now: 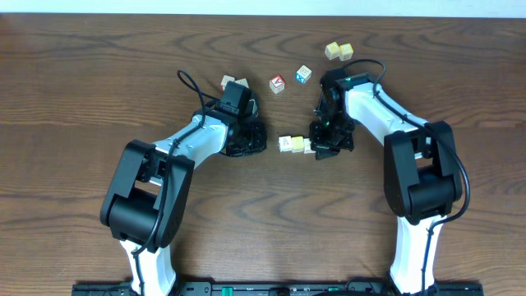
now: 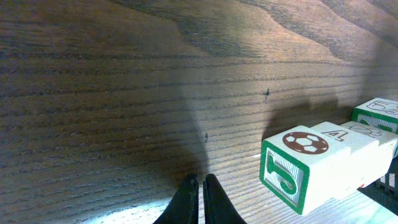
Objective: Lift 4 blocks
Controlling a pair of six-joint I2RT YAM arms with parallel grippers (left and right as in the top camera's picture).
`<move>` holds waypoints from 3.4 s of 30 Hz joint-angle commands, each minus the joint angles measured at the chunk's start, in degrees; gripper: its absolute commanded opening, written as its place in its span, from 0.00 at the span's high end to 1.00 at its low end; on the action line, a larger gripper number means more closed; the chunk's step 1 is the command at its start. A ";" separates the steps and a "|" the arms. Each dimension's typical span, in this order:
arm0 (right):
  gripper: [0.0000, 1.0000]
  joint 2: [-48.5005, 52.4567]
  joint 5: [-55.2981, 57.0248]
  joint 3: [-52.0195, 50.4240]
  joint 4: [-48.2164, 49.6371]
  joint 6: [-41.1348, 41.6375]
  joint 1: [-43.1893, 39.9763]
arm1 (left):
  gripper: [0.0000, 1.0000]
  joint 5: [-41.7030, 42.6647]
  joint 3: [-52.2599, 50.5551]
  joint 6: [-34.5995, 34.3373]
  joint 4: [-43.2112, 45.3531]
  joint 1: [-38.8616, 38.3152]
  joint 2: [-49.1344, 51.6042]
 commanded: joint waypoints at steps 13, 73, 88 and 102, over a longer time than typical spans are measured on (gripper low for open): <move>0.99 0.92 3.30 -0.76 0.85 1.90 2.91 | 0.92 -6.78 -2.86 1.44 -1.62 0.31 2.27; 0.99 -1.95 9.77 1.07 14.78 -1.97 0.02 | 0.93 -6.75 -2.86 1.44 -2.05 0.31 2.27; 0.99 -1.95 9.70 1.07 12.13 -0.68 0.02 | 0.93 -6.75 -2.86 1.44 -2.05 0.31 2.27; 0.99 -1.95 9.14 1.07 10.54 -0.63 0.13 | 0.93 -6.78 -2.86 1.44 -2.05 0.31 2.27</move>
